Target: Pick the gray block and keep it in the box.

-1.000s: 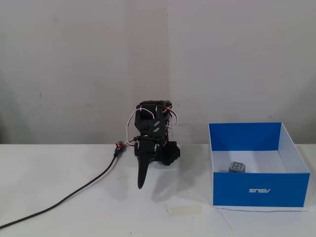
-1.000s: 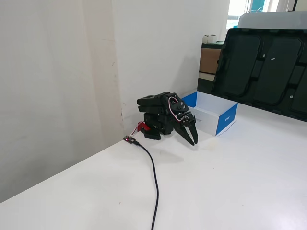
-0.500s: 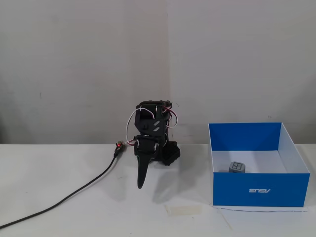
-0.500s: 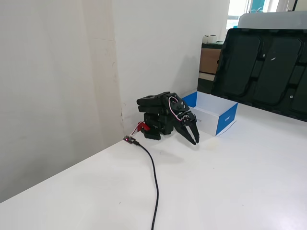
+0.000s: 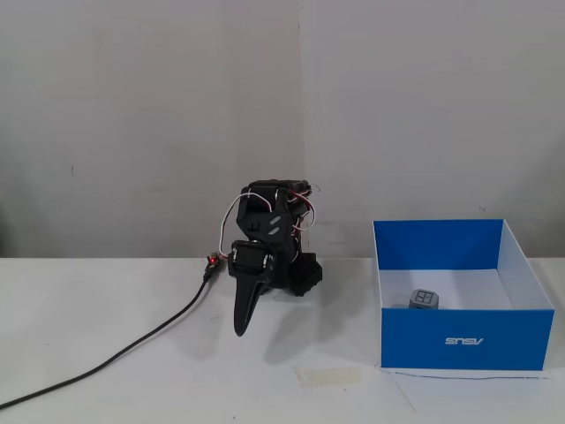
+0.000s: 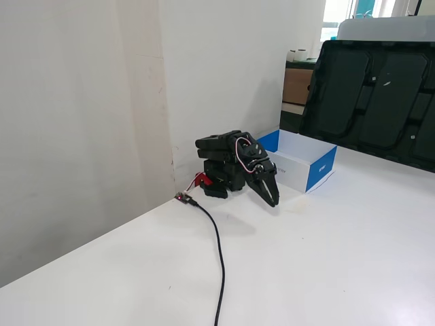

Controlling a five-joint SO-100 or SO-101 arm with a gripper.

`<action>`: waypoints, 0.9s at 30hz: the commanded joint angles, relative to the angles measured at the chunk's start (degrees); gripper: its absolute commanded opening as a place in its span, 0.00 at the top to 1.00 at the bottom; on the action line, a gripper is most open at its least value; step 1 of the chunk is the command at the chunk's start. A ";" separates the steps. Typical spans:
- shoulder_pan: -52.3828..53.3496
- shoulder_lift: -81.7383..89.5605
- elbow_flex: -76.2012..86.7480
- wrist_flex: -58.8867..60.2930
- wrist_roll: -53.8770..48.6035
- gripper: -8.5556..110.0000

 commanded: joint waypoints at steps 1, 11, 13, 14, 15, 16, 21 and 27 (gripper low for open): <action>-1.05 6.86 0.97 -1.58 1.49 0.93; -2.02 6.86 1.05 -1.67 1.49 0.93; -2.02 6.86 1.05 -1.67 1.49 0.93; -2.11 6.86 1.05 -1.67 1.49 0.93; -2.11 6.86 1.05 -1.67 1.49 0.93; -2.11 6.86 1.05 -1.67 1.49 0.93; -2.11 6.86 1.05 -1.67 1.49 0.93; -2.11 6.86 1.05 -1.67 1.49 0.93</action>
